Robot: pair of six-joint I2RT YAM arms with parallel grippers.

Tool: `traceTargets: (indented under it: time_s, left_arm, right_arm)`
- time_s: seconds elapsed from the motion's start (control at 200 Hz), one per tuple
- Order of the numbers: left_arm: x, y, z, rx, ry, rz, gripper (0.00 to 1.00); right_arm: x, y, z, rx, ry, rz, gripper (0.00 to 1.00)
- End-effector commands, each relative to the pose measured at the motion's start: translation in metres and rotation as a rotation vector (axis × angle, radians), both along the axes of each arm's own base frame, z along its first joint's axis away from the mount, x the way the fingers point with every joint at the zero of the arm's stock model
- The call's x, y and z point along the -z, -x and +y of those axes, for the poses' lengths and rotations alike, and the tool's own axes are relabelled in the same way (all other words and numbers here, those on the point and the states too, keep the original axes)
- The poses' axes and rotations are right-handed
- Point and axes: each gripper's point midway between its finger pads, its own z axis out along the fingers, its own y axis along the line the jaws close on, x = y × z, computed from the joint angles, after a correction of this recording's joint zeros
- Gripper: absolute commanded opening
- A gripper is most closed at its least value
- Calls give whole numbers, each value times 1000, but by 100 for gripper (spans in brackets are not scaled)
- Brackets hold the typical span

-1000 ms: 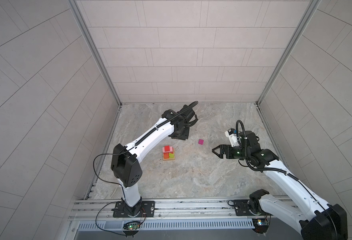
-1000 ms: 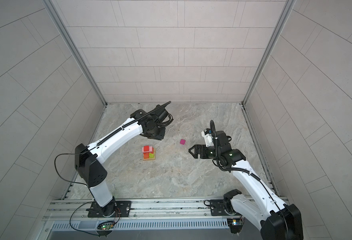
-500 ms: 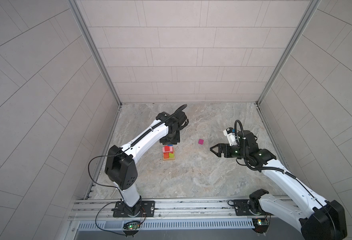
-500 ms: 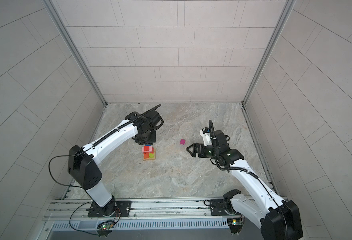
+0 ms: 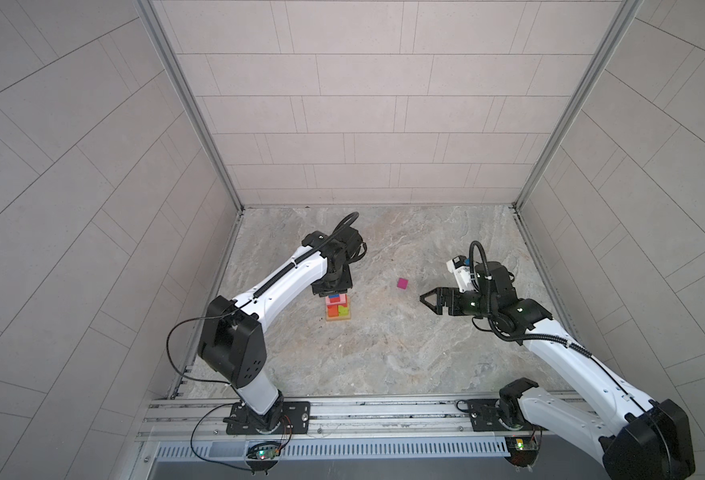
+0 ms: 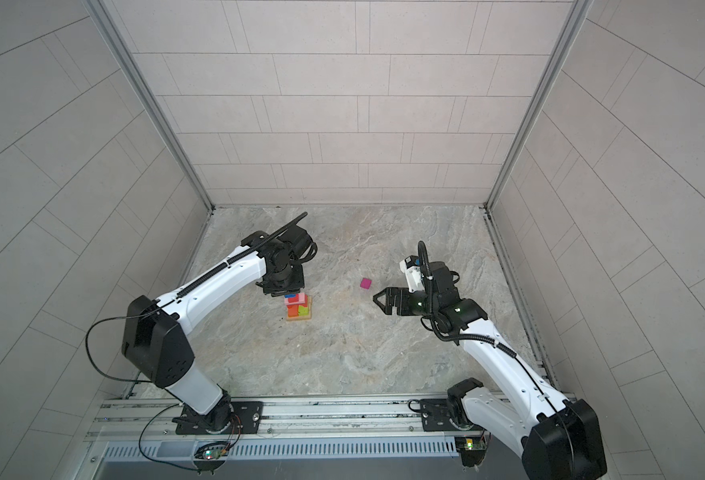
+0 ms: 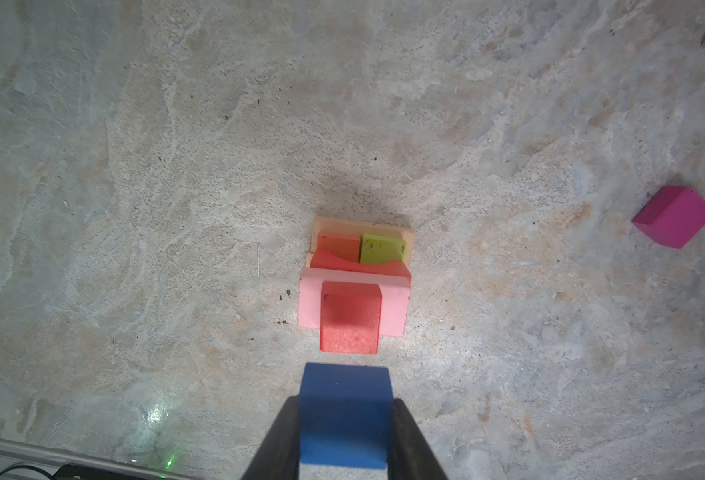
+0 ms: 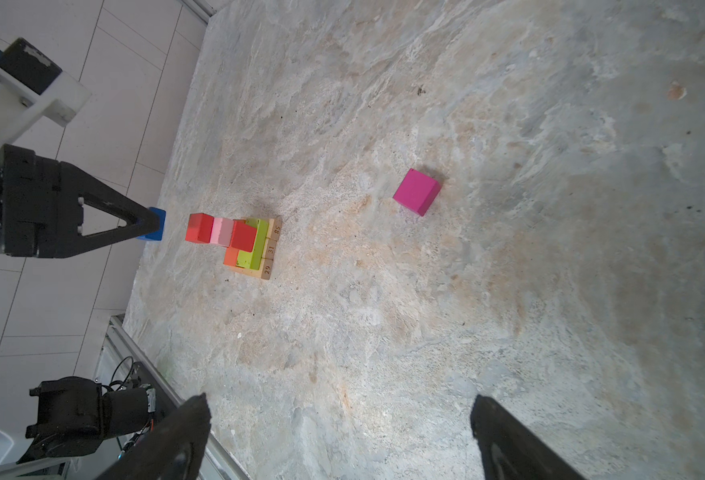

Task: Build the wood block tower
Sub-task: 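Carry the blue cube with the left gripper over the stack, then lower the blue cube with the left gripper onto the red cube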

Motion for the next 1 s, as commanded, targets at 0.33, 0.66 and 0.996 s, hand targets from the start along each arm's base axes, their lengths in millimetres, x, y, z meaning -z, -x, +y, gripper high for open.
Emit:
traceTargets:
  time_s: [0.33, 0.66, 0.996]
  left_arm:
    - [11, -4, 1, 17, 7, -5, 32]
    - [19, -7, 5, 49, -28, -12, 31]
    - [25, -8, 5, 56, -32, -20, 30]
  right_arm:
    - [-12, 4, 19, -89, -88, -21, 99]
    - [-10, 5, 22, -98, -78, -15, 99]
    - [-7, 5, 22, -96, -67, -8, 99]
